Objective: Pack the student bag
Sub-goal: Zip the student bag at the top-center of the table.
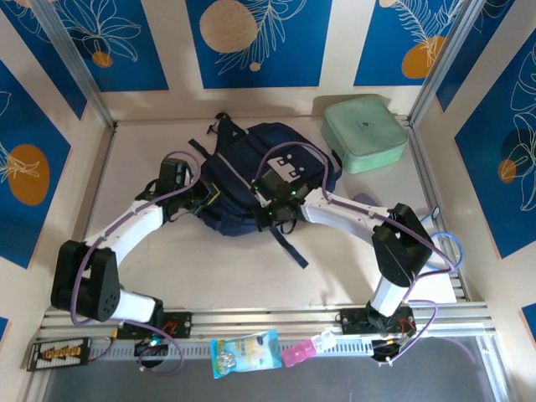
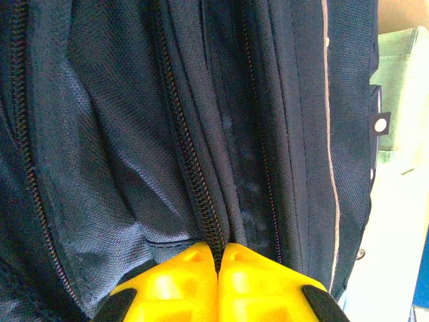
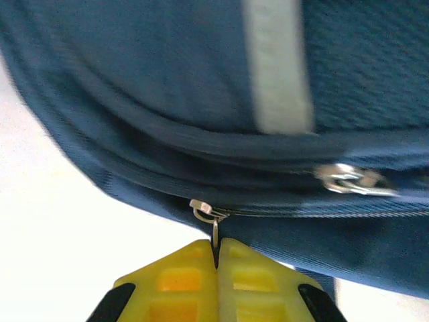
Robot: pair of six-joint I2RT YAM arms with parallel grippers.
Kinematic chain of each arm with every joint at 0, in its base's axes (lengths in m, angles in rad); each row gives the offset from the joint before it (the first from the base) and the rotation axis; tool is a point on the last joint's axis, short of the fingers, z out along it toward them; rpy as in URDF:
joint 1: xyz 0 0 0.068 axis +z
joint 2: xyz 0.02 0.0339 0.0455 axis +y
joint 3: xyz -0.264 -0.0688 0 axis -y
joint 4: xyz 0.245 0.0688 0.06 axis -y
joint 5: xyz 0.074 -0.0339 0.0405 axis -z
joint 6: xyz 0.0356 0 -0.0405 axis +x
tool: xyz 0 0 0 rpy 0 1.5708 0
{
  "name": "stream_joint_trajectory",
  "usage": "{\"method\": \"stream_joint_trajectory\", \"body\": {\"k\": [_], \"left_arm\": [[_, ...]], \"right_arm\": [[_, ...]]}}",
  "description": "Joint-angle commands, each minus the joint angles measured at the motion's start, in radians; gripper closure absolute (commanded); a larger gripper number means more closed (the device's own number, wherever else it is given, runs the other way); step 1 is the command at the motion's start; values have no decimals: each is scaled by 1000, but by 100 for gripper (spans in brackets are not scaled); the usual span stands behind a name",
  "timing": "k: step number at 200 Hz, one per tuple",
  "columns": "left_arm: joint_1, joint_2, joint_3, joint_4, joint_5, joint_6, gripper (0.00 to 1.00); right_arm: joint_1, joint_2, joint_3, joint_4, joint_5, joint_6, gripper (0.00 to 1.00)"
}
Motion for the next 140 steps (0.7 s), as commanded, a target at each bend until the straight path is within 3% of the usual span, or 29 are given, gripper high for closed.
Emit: {"method": "stream_joint_trajectory", "body": {"k": [1, 80, 118, 140], "left_arm": [[30, -33, 33, -7, -76, 35, 100], [38, -55, -2, -44, -54, 57, 100], [38, -62, -7, -48, -20, 64, 100], [38, -72, -18, -55, 9, 60, 100]], "right_arm": [[-37, -34, -35, -117, 92, 44, 96], [-293, -56, -51, -59, 143, 81, 94], [-332, -36, -20, -43, 115, 113, 92], [-336, -53, -34, 14, 41, 102, 86]]}}
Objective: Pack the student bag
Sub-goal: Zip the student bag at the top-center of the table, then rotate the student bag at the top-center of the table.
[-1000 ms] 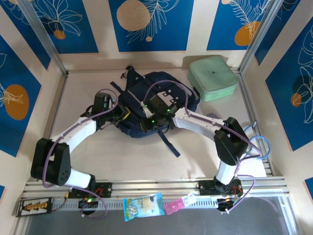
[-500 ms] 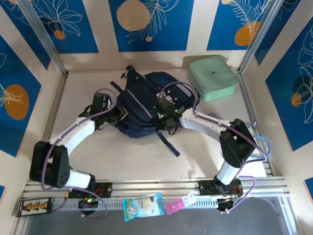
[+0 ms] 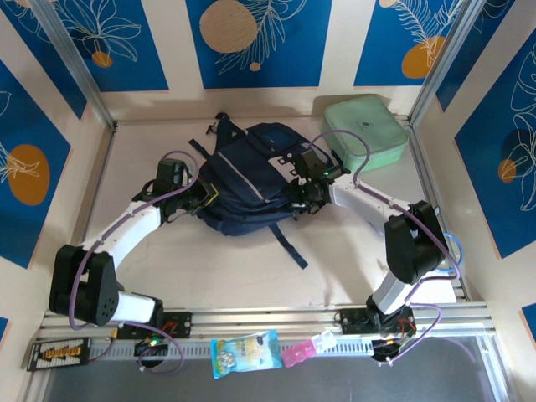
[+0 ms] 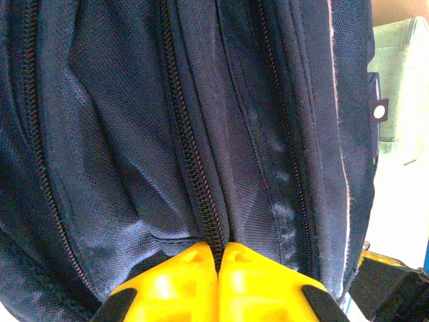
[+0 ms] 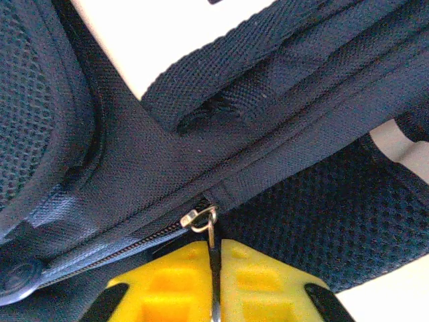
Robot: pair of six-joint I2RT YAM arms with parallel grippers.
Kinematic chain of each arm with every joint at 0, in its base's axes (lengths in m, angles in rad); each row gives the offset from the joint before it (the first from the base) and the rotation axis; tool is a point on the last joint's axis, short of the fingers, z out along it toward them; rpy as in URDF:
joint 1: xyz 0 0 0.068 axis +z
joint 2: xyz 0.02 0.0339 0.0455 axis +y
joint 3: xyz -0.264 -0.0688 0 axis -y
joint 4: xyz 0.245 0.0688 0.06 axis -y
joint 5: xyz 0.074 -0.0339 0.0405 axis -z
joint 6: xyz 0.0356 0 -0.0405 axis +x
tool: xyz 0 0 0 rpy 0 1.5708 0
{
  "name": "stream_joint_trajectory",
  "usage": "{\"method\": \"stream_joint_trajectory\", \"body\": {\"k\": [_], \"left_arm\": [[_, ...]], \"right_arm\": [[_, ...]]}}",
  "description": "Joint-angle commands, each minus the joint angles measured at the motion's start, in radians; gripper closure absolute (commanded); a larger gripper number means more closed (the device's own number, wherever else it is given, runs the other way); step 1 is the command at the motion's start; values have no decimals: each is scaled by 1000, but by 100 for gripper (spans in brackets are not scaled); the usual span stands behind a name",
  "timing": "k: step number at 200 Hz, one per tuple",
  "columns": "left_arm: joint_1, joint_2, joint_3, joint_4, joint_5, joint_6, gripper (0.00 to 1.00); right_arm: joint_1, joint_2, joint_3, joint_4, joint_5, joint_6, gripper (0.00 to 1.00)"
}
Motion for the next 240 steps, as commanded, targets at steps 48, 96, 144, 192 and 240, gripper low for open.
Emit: {"method": "stream_joint_trajectory", "body": {"k": [48, 96, 144, 192, 240], "left_arm": [[26, -141, -89, -84, -18, 17, 100], [8, -172, -127, -98, 15, 8, 100], [-40, -131, -113, -82, 26, 16, 100], [-112, -75, -85, -49, 53, 30, 88], [-81, -164, 16, -338, -66, 308, 51]], "right_arm": [[-71, -69, -72, 123, -90, 93, 55], [-164, -2, -100, 199, -283, 224, 48], [-207, 223, 132, 283, -359, 125, 49], [-250, 331, 370, 244, -360, -85, 47], [-239, 77, 133, 313, -512, -123, 33]]}}
